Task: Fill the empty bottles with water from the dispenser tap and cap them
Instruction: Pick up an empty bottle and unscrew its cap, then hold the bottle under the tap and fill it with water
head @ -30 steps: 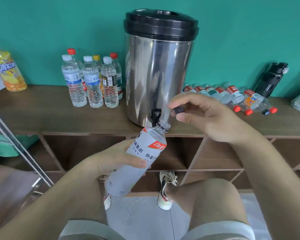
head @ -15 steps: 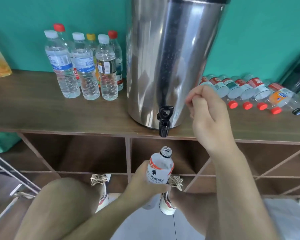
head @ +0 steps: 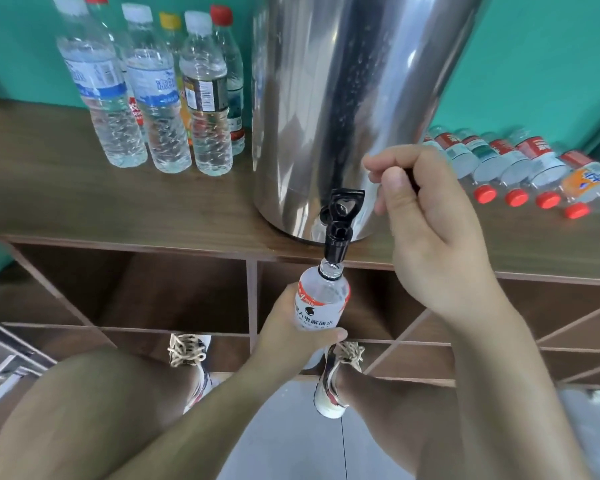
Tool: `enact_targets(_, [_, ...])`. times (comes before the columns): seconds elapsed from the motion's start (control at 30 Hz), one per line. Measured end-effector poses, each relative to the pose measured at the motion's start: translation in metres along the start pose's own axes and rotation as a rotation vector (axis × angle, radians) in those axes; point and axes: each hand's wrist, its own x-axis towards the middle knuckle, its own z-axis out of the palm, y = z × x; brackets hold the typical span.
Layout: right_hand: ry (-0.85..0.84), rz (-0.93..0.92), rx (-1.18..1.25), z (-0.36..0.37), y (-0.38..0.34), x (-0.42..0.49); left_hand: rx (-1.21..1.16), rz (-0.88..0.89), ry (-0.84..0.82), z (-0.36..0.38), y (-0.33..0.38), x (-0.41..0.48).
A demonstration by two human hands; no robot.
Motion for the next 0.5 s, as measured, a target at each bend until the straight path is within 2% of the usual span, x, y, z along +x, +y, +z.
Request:
enact_targets(0.1, [0.008, -0.039, -0.013, 0.000, -0.001, 0.000, 0.026, 0.019, 0.003, -0.001, 0.003, 0.000])
enact_targets(0.2, [0.056, 0.006, -0.076, 0.001, -0.005, 0.002, 0.024, 0.026, 0.003, -0.004, 0.003, 0.000])
enact_targets(0.27, [0.030, 0.000, -0.134, 0.001, -0.006, 0.001, 0.024, 0.037, 0.009, -0.005, 0.003, 0.001])
enact_targets(0.4, [-0.124, -0.030, -0.292, 0.003, -0.002, 0.001, 0.031, 0.059, 0.008, -0.007, 0.003, 0.003])
enact_targets(0.5, [-0.068, -0.119, -0.304, 0.008, 0.005, 0.002, 0.067, 0.064, -0.008, -0.008, 0.004, 0.005])
